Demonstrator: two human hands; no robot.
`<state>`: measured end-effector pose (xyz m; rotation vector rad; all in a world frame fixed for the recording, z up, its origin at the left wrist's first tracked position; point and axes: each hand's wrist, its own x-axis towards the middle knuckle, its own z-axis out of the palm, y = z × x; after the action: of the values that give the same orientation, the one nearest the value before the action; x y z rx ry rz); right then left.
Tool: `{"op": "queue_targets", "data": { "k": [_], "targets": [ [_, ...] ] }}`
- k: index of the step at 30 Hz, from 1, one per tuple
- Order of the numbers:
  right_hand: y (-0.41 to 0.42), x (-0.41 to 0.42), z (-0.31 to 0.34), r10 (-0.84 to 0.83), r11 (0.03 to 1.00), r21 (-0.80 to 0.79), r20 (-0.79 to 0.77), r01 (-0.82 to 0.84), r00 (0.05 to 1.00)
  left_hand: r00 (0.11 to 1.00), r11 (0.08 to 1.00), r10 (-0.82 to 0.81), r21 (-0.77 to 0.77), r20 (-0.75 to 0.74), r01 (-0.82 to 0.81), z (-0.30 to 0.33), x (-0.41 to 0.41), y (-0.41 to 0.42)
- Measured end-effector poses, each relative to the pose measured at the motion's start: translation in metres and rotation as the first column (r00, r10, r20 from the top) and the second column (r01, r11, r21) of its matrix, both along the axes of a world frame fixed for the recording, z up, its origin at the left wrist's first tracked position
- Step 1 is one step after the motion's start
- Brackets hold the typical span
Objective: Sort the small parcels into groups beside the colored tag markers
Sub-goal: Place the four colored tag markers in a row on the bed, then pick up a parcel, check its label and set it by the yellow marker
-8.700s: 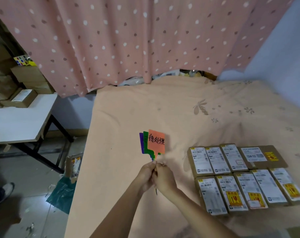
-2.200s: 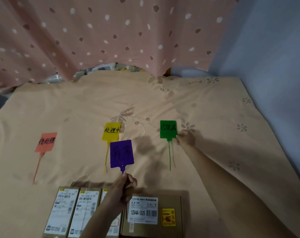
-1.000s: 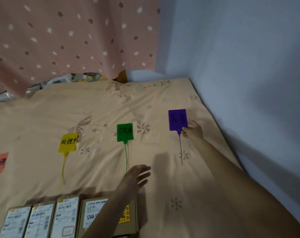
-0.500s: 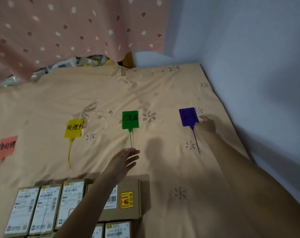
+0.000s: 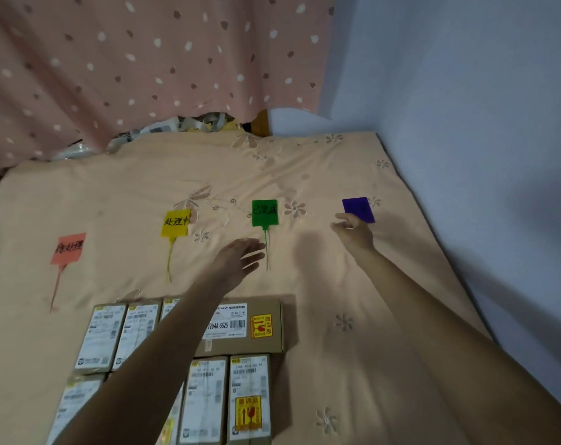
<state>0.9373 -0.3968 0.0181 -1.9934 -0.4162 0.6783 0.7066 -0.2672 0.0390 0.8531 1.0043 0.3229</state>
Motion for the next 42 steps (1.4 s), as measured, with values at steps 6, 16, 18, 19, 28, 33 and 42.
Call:
{"op": "queue_targets", "data": {
  "k": [6, 16, 18, 19, 28, 33, 42],
  "targets": [
    [0.018, -0.108, 0.027, 0.132, 0.991, -0.004, 0.022, -0.132, 0.991, 1.000, 0.998, 0.020, 0.059, -0.021, -0.018, 0.018, -0.095, 0.018],
    [0.042, -0.335, 0.039, 0.187, 0.982, -0.028, 0.046, -0.186, 0.981, 0.997, 0.982, 0.042, 0.185, -0.064, -0.030, 0.038, -0.334, 0.055],
    [0.048, -0.370, 0.041, 0.194, 0.981, -0.025, 0.032, -0.193, 0.980, 0.994, 0.982, 0.064, 0.181, -0.084, -0.048, 0.040, -0.371, 0.059],
    [0.050, -0.386, 0.044, 0.199, 0.980, -0.029, 0.031, -0.198, 0.980, 0.993, 0.983, 0.073, 0.174, -0.090, -0.057, 0.042, -0.387, 0.060],
    [0.089, -0.450, 0.043, 0.288, 0.951, -0.120, 0.015, -0.284, 0.958, 0.984, 0.987, 0.122, 0.119, -0.132, -0.106, 0.032, -0.444, 0.094],
    [0.127, -0.457, 0.024, 0.354, 0.917, -0.182, -0.044, -0.355, 0.934, 0.974, 0.990, 0.105, 0.112, -0.199, -0.084, 0.015, -0.446, 0.117],
    [0.169, -0.486, -0.026, 0.503, 0.770, -0.379, -0.135, -0.514, 0.853, 0.928, 0.998, 0.013, 0.068, -0.373, 0.013, -0.051, -0.433, 0.132]
  ]
}}
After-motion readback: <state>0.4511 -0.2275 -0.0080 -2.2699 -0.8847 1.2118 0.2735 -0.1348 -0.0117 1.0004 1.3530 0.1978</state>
